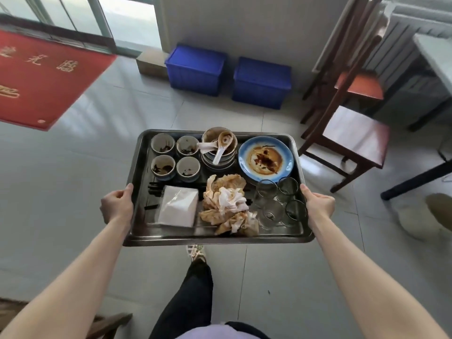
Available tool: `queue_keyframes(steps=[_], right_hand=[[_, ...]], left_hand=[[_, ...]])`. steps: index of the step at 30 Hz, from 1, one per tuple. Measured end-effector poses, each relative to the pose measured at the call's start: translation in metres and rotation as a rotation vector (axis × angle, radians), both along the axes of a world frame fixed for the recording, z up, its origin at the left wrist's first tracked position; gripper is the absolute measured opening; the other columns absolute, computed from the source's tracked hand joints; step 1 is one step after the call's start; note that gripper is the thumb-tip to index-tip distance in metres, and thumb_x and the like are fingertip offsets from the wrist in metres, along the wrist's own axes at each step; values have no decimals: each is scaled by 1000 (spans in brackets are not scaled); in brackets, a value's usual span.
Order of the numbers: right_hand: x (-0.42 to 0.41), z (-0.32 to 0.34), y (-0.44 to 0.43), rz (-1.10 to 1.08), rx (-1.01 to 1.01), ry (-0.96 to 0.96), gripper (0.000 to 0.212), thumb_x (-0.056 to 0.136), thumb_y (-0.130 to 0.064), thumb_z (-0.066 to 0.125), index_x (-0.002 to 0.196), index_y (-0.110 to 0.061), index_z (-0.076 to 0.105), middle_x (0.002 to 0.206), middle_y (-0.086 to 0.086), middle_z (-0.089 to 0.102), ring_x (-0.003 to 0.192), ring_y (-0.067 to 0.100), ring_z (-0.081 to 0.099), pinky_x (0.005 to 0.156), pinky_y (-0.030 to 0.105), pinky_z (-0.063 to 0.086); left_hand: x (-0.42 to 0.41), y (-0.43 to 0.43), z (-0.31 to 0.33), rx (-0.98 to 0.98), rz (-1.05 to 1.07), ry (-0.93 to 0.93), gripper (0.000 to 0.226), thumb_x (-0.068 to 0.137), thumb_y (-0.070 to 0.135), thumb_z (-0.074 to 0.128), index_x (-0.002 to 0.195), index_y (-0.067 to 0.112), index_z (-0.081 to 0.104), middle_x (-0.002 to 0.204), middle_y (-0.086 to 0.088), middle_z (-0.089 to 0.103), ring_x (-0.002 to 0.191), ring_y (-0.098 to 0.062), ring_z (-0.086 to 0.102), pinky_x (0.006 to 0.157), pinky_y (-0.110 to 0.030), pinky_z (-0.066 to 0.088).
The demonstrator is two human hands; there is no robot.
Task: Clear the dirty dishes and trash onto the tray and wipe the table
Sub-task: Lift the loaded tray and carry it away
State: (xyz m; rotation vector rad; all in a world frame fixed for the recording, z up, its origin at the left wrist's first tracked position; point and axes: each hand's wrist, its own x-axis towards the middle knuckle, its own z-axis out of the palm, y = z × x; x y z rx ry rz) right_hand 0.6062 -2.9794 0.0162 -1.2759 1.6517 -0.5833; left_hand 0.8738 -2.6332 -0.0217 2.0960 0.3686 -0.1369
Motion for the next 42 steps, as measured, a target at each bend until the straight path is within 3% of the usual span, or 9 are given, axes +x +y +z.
queue_keyframes(steps=[4, 6, 10, 13, 18, 24, 35, 38, 42], right_hand=[[105, -7, -52, 0, -16, -28, 57, 72, -38, 82, 83, 15, 65, 77, 18, 72, 58, 19, 52, 74, 43, 57], [148, -7, -73, 4, 22, -31, 57, 73, -38, 81, 84, 15, 65, 68, 10, 65, 60, 20, 53, 74, 41, 57], [237, -8, -119, 5, 45, -73, 47, 73, -35, 82, 78, 10, 67, 78, 10, 65, 71, 22, 59, 79, 36, 54], [301, -14, -156, -10, 13, -89, 50, 74, -32, 82, 76, 14, 63, 65, 5, 58, 64, 19, 53, 76, 31, 50], [425, -28, -230, 11, 25, -74, 47, 76, -32, 80, 50, -5, 51, 53, 0, 49, 55, 17, 45, 75, 33, 49], [562, -26, -315, 32, 31, -87, 43, 75, -31, 81, 48, -12, 54, 48, -4, 52, 48, 14, 48, 52, 22, 41], [809, -37, -432, 10, 13, -32, 51, 75, -32, 80, 40, -16, 46, 45, -6, 48, 49, 15, 45, 58, 28, 43], [857, -39, -448, -8, -6, -23, 45, 77, -32, 79, 44, -16, 53, 47, -7, 50, 48, 13, 46, 56, 26, 40], [939, -49, -486, -25, 9, 4, 34, 77, -35, 78, 55, -15, 62, 59, -1, 61, 62, 20, 57, 68, 32, 48]], left_hand=[[106, -49, 5, 8, -8, 9, 43, 87, 42, 66, 57, 13, 57, 55, -1, 52, 56, -23, 48, 65, -34, 42], [151, -71, 11, -6, -7, 5, 42, 88, 42, 66, 57, 14, 57, 56, -1, 53, 55, -20, 48, 65, -33, 41], [239, -118, 16, 8, -2, 17, 42, 88, 41, 66, 58, 13, 56, 55, 0, 52, 53, -17, 47, 66, -31, 39], [303, -153, 12, 19, -14, 9, 39, 88, 41, 66, 65, 10, 61, 55, 1, 51, 53, -17, 46, 67, -31, 38], [426, -227, -3, 21, -25, 15, 36, 89, 41, 65, 73, 8, 65, 60, -1, 55, 58, -19, 51, 67, -30, 39], [556, -308, -3, 19, -6, 12, 35, 90, 40, 65, 77, 8, 64, 69, -5, 59, 65, -22, 53, 67, -31, 38], [813, -427, -11, 10, -10, 52, 44, 88, 43, 65, 61, 10, 56, 55, 0, 50, 56, -20, 46, 63, -32, 37], [867, -452, -16, 5, -33, 67, 44, 88, 43, 65, 57, 14, 55, 55, 1, 52, 57, -21, 48, 65, -32, 36], [962, -500, -21, 29, -63, 75, 41, 88, 43, 65, 62, 12, 59, 60, -3, 56, 62, -24, 52, 66, -31, 39]])
